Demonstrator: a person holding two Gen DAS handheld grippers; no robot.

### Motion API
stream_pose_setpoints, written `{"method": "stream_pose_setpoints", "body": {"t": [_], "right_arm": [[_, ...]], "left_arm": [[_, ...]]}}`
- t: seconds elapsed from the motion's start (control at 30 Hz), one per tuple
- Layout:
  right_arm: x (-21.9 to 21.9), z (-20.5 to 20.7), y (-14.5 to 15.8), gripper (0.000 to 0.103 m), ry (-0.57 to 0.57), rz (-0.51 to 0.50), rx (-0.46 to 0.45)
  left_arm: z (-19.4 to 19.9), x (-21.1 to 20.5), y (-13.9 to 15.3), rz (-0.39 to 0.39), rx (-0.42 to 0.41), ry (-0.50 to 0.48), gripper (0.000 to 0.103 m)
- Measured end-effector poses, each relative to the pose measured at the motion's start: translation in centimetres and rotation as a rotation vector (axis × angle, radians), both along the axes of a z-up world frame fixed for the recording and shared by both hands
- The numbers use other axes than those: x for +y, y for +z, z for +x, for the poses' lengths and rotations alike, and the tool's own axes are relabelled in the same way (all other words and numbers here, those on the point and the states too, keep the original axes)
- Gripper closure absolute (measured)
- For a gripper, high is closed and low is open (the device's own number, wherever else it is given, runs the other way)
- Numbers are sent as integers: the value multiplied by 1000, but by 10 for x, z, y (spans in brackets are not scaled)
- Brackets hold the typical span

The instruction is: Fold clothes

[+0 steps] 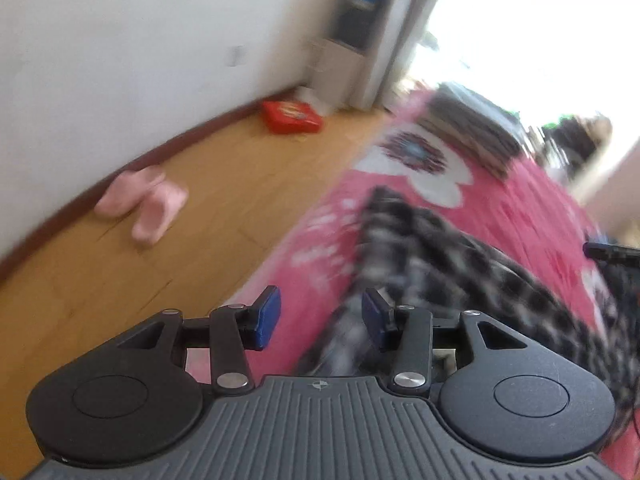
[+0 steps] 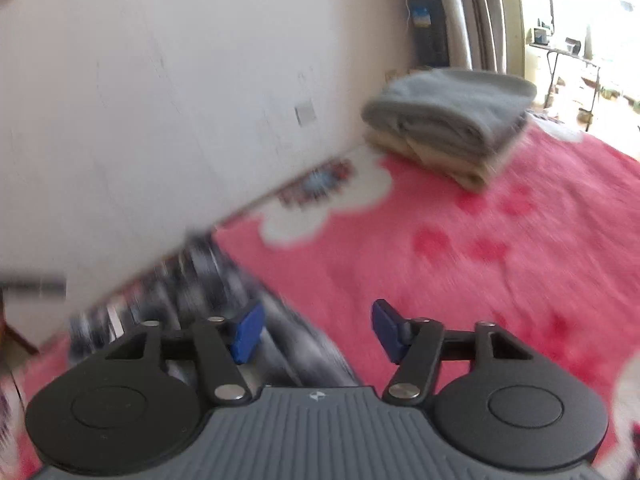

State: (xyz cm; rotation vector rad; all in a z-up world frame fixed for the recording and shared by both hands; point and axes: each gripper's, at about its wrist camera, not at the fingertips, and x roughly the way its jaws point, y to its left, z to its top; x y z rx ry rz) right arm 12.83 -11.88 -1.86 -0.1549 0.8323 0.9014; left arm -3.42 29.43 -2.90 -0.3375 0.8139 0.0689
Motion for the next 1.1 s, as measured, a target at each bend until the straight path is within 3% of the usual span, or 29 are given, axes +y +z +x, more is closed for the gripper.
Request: {"method": "stream_pose_setpoints", "body": {"t": [0.17,0.27,0.33,0.4,0.5,0.57,0.7,0.9,1.1], "right_arm": [[-4,-36,-24,48,91,-80,-83],[-5,-43,-34,50,120,-136,-102],[-7,-42,-42,51,136,-149,-85],[-7,-39,-48,53,155,-152,-62],[-3,-32,-59,65,178,-159,-34],[2,-30,-66,66,185,-173,-27],[8,-34,-63,99,175,-208,-82],[2,-34,-17,101,93,-180,-219],[9,17,-2,103,-85,-193,-268]], "left_arm": [[91,-46,-19,136,54,-192,58],[129,-55,-33,81,121,-211,58],[140,-54,-39,34,127,-170,58],[145,-50,-44,-3,124,-120,58],[149,-46,-51,0,114,-67,58],[150,-41,-55,-9,109,-46,58],[151,-33,-61,-34,106,-30,58],[147,-29,-54,-64,62,-27,58],[145,-26,-48,-74,23,-32,58]]}}
